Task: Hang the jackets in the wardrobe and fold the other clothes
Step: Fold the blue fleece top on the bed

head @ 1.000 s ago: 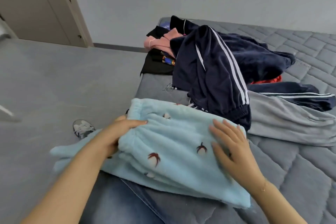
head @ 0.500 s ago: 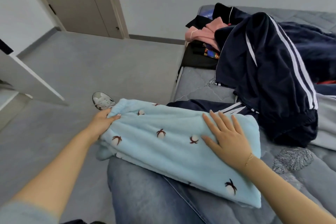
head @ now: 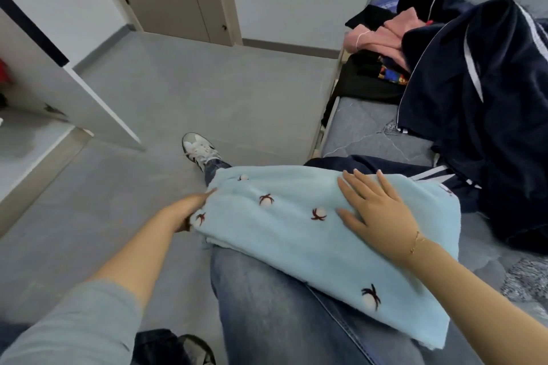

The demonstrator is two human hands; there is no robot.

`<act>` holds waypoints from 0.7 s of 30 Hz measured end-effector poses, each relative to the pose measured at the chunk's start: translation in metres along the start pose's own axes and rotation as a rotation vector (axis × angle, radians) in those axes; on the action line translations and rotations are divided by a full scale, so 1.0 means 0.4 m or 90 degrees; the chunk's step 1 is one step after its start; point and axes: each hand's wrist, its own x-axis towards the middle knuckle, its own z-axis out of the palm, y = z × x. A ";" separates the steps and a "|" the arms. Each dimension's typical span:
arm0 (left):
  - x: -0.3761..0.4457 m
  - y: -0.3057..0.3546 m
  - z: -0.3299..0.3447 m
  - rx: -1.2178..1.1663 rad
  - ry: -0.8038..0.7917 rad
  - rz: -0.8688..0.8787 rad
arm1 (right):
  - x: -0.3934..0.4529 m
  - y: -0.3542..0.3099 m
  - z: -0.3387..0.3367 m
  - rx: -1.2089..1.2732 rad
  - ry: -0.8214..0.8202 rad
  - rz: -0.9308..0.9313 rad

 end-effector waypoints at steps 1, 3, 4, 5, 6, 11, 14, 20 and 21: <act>0.011 -0.019 0.004 -0.021 -0.014 -0.040 | 0.000 0.008 0.007 0.004 -0.006 0.007; 0.030 -0.038 -0.005 -0.047 -0.047 -0.058 | -0.003 0.017 0.014 0.012 0.000 0.006; 0.039 -0.044 -0.015 -0.048 -0.063 -0.063 | -0.005 0.018 0.012 0.025 0.006 0.000; 0.038 -0.047 -0.025 -0.045 -0.068 -0.065 | -0.009 0.016 0.009 0.046 0.012 -0.006; 0.032 -0.043 -0.035 -0.035 -0.071 -0.066 | -0.015 0.015 0.004 0.070 0.018 -0.010; -0.020 0.031 -0.049 0.012 -0.048 -0.016 | -0.115 0.029 -0.002 0.140 0.070 0.017; -0.075 0.091 -0.051 -0.028 -0.019 0.064 | -0.180 0.034 0.015 0.120 0.090 0.043; -0.296 0.233 0.024 0.121 0.094 0.347 | -0.139 0.076 0.021 0.352 -0.007 0.090; -0.344 0.249 0.055 0.145 0.104 0.393 | -0.129 0.085 0.003 0.506 -0.014 0.153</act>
